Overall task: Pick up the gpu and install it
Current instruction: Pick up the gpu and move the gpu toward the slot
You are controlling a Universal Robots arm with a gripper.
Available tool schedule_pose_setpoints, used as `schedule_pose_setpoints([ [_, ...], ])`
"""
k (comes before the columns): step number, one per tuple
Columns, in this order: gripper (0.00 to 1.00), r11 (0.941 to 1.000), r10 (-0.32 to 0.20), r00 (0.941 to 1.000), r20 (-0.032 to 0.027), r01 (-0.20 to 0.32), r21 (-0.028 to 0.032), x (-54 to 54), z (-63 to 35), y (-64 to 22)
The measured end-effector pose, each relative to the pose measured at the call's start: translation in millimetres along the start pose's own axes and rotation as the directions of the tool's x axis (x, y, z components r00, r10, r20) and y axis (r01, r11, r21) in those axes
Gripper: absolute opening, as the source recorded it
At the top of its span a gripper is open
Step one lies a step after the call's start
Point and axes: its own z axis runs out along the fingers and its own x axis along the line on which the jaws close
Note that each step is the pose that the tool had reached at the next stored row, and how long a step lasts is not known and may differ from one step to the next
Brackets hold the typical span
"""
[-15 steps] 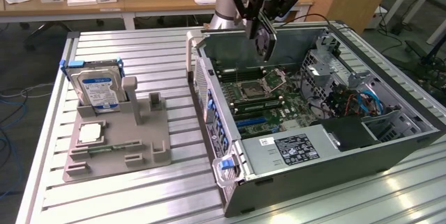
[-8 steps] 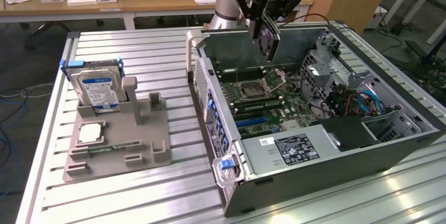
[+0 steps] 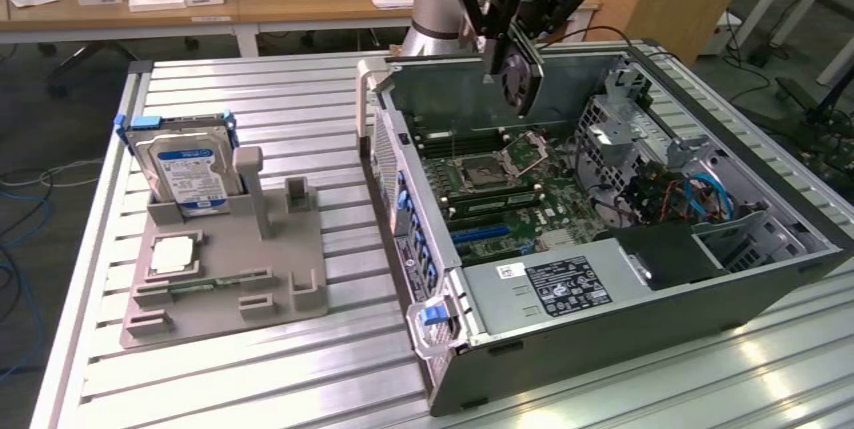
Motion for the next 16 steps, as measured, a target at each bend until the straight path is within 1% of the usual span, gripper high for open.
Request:
schedule_pose_setpoints([
  [4,0.28,1.0000,0.000,1.0000,0.0000,0.000,0.0000,-3.3,0.1,0.1],
  [8,0.28,1.0000,0.000,1.0000,0.0000,0.000,0.0000,-9.7,0.3,0.2],
  [13,0.28,1.0000,0.000,1.0000,0.0001,0.000,0.0000,-26.4,0.7,0.4],
  [16,0.28,1.0000,-0.001,1.0000,0.0000,0.001,-0.0001,-38.7,1.2,0.6],
])
